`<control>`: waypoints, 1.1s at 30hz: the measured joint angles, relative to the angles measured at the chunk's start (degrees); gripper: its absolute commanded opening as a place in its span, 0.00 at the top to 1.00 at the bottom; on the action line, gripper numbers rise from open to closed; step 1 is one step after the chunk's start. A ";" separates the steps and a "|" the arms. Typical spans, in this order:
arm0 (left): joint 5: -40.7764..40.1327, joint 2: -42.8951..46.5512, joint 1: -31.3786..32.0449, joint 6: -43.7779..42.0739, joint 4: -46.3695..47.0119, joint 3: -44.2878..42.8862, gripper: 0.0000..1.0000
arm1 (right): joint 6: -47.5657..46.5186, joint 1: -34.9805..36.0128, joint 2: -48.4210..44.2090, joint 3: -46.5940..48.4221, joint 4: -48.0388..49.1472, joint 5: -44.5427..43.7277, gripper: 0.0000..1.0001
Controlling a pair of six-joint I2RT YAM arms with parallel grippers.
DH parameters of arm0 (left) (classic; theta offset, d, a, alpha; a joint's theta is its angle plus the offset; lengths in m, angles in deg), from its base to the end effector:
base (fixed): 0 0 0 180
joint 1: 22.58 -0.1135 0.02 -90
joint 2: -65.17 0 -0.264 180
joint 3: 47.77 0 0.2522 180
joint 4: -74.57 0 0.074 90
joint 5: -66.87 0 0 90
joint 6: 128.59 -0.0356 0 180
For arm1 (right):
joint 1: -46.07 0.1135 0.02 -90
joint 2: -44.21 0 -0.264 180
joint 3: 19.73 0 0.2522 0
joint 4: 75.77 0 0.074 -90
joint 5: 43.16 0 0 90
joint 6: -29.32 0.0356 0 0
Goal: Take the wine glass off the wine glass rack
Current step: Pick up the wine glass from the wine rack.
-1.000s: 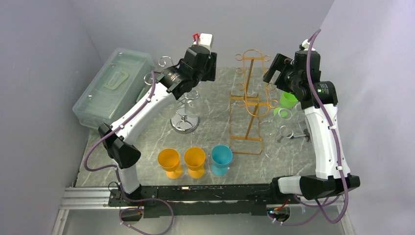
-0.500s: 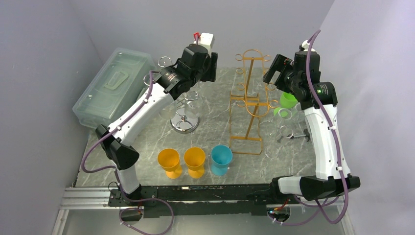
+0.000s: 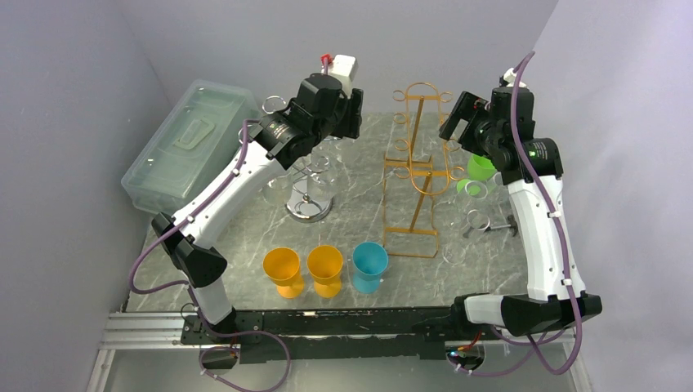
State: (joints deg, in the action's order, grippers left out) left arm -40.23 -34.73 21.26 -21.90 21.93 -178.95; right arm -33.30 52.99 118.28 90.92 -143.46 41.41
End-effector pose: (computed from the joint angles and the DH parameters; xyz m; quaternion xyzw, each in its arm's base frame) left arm 0.2824 -0.2567 0.4652 0.1102 0.8136 -0.1750 0.5434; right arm 0.2424 0.0260 0.4611 0.1774 0.8519 0.1054 0.4814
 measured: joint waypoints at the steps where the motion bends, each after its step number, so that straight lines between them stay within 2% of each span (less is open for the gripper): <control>1: 0.33 0.00 0.02 -0.04 -0.04 0.04 0.72 | 0.00 0.00 -0.04 -0.13 0.04 0.00 0.00; 18: 1.70 0.00 0.26 -0.17 -2.62 0.11 0.73 | -0.24 0.00 -0.22 -0.85 0.07 0.02 0.00; 33: -2.32 1.57 0.57 -1.14 -2.97 1.29 0.75 | -0.26 0.00 -0.22 -1.07 0.46 0.02 0.00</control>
State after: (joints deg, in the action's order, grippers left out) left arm -42.54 -33.15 21.83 -23.04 18.96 -177.67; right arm -33.56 52.99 118.06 89.84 -143.00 41.43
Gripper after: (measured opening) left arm 0.609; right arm 0.994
